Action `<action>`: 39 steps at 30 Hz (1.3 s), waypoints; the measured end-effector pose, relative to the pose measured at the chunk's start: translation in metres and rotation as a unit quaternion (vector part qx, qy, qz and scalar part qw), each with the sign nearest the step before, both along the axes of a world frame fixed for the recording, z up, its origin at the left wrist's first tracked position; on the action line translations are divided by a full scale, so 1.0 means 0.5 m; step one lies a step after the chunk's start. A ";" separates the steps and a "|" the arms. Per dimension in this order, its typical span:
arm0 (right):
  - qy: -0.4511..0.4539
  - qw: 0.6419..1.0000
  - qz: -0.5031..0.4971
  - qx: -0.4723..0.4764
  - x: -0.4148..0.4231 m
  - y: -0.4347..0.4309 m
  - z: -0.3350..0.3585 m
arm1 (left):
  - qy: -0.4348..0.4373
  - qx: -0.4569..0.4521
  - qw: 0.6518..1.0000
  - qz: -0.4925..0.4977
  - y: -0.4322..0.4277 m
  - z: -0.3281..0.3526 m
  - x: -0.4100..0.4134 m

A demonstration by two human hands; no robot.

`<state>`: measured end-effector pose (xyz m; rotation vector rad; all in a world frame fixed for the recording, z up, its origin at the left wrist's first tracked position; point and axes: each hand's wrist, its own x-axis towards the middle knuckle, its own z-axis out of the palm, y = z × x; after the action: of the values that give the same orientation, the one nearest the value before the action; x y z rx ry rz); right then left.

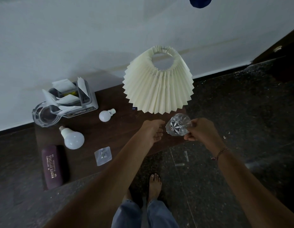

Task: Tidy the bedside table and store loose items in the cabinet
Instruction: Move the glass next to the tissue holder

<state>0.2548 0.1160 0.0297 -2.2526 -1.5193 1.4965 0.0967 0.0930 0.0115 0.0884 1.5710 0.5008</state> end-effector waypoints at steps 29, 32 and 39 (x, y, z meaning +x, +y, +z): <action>-0.020 0.904 0.407 0.132 -0.318 -0.073 0.099 | 0.194 0.065 0.965 -0.164 -0.173 0.075 -0.307; -0.002 0.891 0.427 0.156 -0.378 -0.082 0.110 | 0.253 0.091 0.950 -0.161 -0.194 0.099 -0.353; 0.101 0.903 0.367 0.200 -0.509 -0.097 0.132 | 0.333 0.111 0.929 -0.118 -0.235 0.159 -0.485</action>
<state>0.0004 0.0672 0.0957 -1.2998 -2.4664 1.2850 -0.1457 -0.0245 0.0909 0.6728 2.1209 0.4799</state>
